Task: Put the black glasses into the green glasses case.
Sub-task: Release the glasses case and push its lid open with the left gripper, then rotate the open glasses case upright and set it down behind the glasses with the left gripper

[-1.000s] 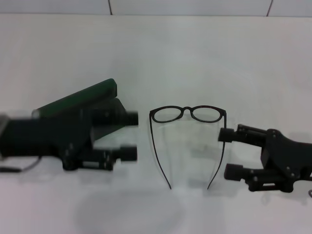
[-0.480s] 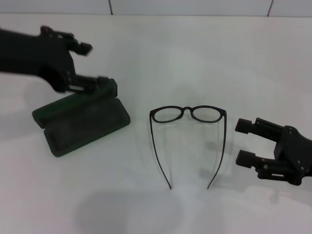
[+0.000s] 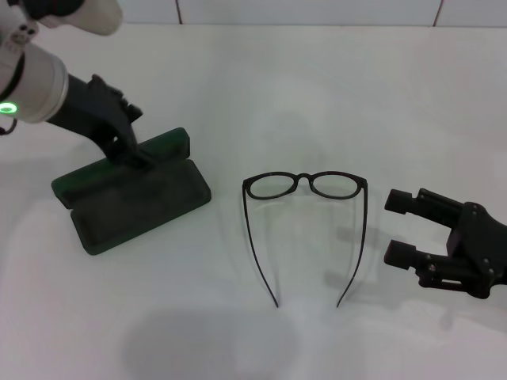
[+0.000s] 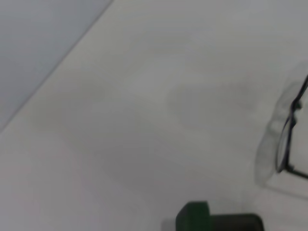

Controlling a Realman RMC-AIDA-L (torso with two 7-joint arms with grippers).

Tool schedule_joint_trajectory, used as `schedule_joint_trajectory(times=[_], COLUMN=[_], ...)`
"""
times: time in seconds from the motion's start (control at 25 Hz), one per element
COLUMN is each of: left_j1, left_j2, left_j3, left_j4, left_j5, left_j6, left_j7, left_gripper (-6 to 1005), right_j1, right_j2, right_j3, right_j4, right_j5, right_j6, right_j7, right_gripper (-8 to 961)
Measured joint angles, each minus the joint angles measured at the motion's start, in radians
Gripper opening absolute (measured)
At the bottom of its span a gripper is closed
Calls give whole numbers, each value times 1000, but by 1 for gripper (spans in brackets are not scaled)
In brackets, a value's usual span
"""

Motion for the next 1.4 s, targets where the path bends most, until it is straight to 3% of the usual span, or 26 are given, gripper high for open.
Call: schedule_joint_trajectory(times=[0.4,0.88,1.2,1.4], left_j1=[-46,-66,-68,-61], left_j2=[0,1,-1,-1], left_j3=[42,85,86,86], left_j4=[-144,-185,-183,-141], left_j5=[175,182,180,184], left_j6=[-25,-43,-41,-36], left_j7=[-55,-111,-112,-127], left_gripper=[756,752,530,313], right_j1=[-3,-12,-28,-33], right_j2=[3,12,16,19], right_j3=[2,2,2,1], right_j4=[1,1,2,2], right_j5=[0,2,2,1], right_j6=[4,15,11,7], right_j7=[-13,-16,-25,-26], right_gripper=[849,844,841,839])
